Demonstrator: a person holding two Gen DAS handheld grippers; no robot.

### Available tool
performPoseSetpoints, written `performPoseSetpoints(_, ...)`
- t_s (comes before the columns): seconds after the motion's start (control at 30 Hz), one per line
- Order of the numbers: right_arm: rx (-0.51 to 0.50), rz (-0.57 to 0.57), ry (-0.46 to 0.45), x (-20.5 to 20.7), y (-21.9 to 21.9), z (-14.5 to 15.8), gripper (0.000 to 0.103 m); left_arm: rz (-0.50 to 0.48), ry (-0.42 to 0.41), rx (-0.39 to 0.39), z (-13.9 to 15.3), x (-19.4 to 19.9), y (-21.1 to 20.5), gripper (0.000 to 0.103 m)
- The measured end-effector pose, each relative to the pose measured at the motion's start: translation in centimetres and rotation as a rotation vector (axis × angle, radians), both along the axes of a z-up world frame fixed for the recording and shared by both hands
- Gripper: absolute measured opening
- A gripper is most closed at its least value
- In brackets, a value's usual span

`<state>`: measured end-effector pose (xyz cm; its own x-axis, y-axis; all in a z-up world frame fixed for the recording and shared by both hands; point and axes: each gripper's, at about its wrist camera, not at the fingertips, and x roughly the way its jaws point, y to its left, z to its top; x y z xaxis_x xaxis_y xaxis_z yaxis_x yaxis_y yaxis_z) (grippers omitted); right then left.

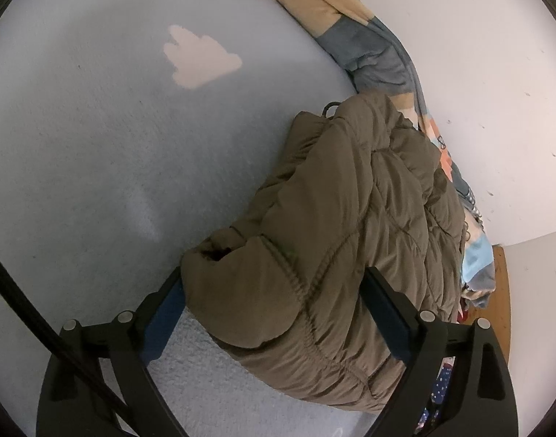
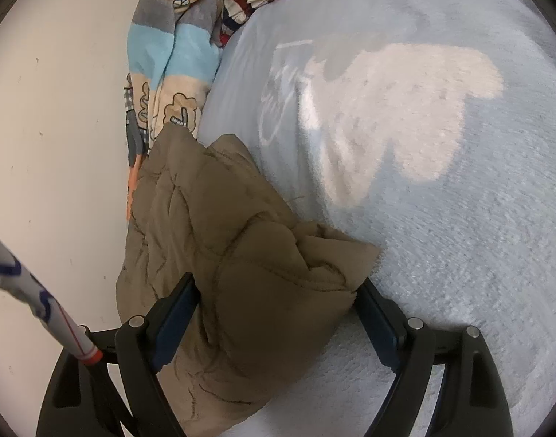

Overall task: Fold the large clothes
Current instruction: 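Close both tools on the jacket bundle's edge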

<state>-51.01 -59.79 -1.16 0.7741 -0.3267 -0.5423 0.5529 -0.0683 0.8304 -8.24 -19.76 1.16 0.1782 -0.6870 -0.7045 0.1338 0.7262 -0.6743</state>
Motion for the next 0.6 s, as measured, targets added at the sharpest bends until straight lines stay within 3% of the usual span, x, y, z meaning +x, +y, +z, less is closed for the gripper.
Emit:
performPoseSetpoints(0.2, -0.047, 0.035, 0.044, 0.4, -0.3, 0.7, 0.071, -0.034, -0.068, 0.016, 0.7, -0.5, -0.7, 0.093)
performPoseSetpoints(0.23, -0.056, 0.042, 0.054, 0.4, -0.3, 0.9, 0.066, -0.052, -0.108, 0.037, 1.2, -0.8, -1.0, 0.085)
performPoseSetpoints(0.37, -0.121, 0.069, 0.136, 1.1, 0.0, 2.2, 0.053, -0.127, -0.296, 0.179, 3.5, -2.4, -2.9, 0.062)
performPoseSetpoints(0.43, -0.173, 0.090, 0.206, 1.8, 0.3, 3.1, 0.049, -0.155, -0.381, 0.251, 4.4, -3.2, -3.8, 0.056)
performPoseSetpoints(0.6, -0.280, 0.144, 0.360, 3.3, 0.9, 4.9, 0.042, -0.222, -0.601, 0.462, 5.5, -5.9, -6.4, 0.053)
